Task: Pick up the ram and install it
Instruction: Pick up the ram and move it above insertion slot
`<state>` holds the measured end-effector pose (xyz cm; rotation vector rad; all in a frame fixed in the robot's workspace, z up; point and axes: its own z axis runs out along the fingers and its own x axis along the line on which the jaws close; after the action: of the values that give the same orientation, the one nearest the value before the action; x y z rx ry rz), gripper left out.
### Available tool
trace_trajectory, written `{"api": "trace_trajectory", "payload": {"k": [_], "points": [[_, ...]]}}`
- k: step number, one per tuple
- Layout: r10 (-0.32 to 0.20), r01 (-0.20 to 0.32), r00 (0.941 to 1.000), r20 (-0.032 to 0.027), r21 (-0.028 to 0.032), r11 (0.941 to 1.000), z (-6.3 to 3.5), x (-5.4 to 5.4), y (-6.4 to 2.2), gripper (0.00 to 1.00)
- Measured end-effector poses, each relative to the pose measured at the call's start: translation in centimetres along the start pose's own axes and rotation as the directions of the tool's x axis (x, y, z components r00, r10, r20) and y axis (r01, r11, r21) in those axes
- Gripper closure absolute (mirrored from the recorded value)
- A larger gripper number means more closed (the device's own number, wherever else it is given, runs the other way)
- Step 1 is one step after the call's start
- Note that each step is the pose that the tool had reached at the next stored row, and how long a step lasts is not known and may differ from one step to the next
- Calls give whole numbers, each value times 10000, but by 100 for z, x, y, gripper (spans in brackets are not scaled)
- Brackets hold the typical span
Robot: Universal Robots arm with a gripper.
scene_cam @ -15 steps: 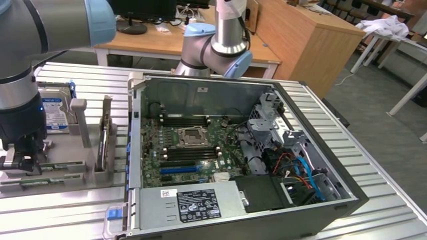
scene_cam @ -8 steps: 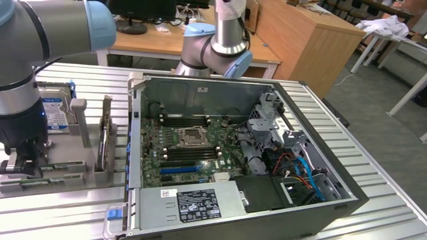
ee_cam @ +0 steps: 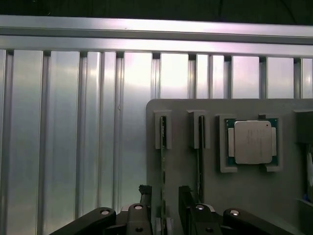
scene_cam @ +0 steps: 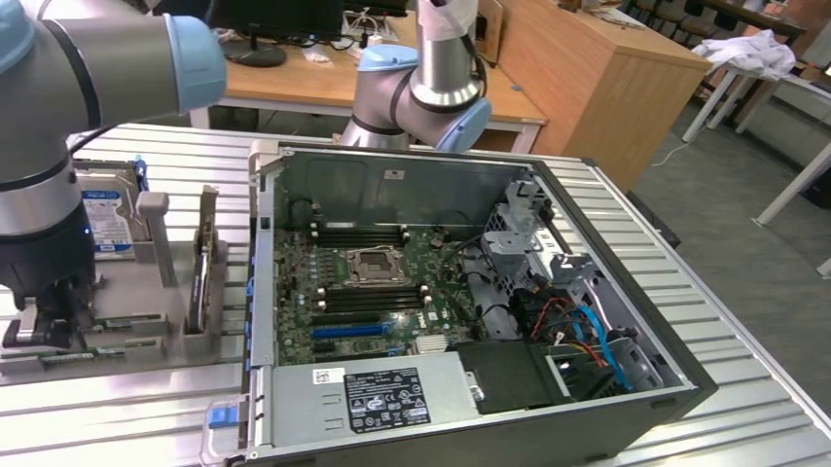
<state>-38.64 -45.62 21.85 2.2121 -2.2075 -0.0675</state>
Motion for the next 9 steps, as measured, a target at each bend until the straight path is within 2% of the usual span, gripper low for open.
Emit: {"api": "trace_trajectory", "payload": {"k": [9], "points": [[-44, 44, 10000, -2, 0, 10000, 106, 8, -4, 64]]}}
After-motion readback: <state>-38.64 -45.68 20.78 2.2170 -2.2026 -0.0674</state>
